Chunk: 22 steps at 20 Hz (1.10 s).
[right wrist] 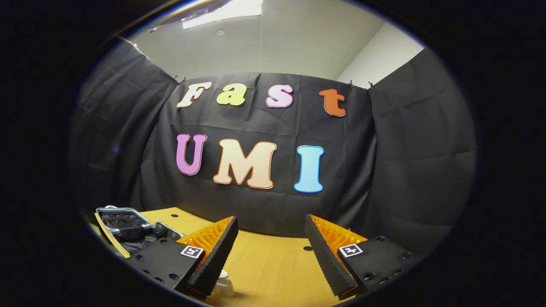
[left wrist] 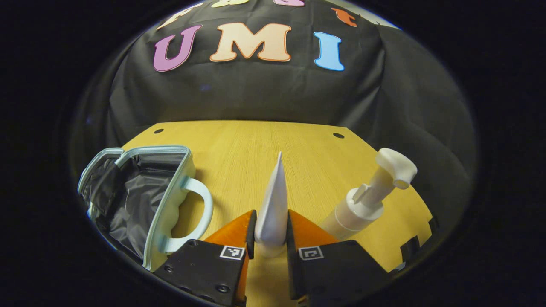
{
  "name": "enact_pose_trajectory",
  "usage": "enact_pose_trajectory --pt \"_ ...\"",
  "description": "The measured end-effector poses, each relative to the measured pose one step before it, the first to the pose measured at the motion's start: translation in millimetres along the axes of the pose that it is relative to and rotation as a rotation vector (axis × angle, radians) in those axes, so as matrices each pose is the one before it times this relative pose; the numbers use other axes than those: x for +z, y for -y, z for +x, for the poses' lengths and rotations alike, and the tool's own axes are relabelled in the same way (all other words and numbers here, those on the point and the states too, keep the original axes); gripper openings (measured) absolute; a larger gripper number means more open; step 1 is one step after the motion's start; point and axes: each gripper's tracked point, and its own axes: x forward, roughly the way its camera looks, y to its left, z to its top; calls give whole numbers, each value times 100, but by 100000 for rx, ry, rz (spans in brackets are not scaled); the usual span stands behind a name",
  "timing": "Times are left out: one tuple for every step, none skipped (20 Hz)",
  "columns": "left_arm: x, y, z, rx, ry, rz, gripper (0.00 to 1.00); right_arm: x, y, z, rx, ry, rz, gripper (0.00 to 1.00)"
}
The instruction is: First open the suitcase, pack the skin care products into it, and then close the suitcase.
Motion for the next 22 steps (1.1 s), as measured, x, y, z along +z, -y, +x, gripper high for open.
enact_pose_trajectory --pt "98 325 -22 -2015 -570 -1336 27 -263 -162 128 268 -546 471 99" --pt "468 -173 -532 204 -210 -814 24 -252 -244 138 333 -676 779 99" --pt "817 -557 -703 454 628 666 23 -197 -259 145 149 -466 1182 99" --pt "1224 -596 -776 590 1159 759 23 -218 -410 186 528 -328 1743 99" --pt "1224 -291 -693 191 1462 287 23 -315 -567 321 785 -445 1874 99" --pt "1206 -373 -783 332 1684 298 23 -465 -616 339 936 -563 1644 100" --pt "1005 -291 -726 6 1543 232 23 -508 -709 478 1066 -772 1350 99" --pt "1161 -384 -900 446 1389 419 23 -693 -674 391 1003 -792 1200 99" --pt "1093 -341 -791 14 1937 923 23 -679 -776 323 1006 -980 1025 99" --pt "809 -274 -631 54 592 403 23 -867 -693 408 797 -1064 896 99" --pt "858 -353 -818 -205 1154 -95 25 -870 -551 368 313 -983 612 99" --pt "873 -355 -532 -314 1502 -165 23 -1040 -420 372 140 -1551 217 99" --pt "752 -373 -521 95 868 -20 23 -1117 -401 414 150 -1651 -28 99" --pt "737 -566 -509 907 1443 693 23 -1073 -282 266 -129 -1635 -25 99" --pt "719 -476 -296 429 1226 961 19 -932 -209 205 -341 -1718 116 99" --pt "307 -384 -175 329 37 696 23 -1076 -164 323 -316 -1608 51 99" --pt "187 -192 -220 -325 170 369 23 -1027 -69 229 -434 -1842 -323 99" --pt "311 -201 -197 -223 100 -308 23 -1259 -158 277 -156 -2088 -776 99" --pt "96 -94 -171 -600 -413 -357 23 -1210 -54 259 -321 -2229 -1047 99" --pt "331 -168 -181 -269 623 -56 22 -1404 -84 207 105 -2643 -851 99" --pt "313 -189 -286 25 38 112 23 -1356 -209 235 365 -2723 -474 99" --pt "300 -232 -173 282 528 523 22 -1457 -192 358 393 -3129 -593 99"
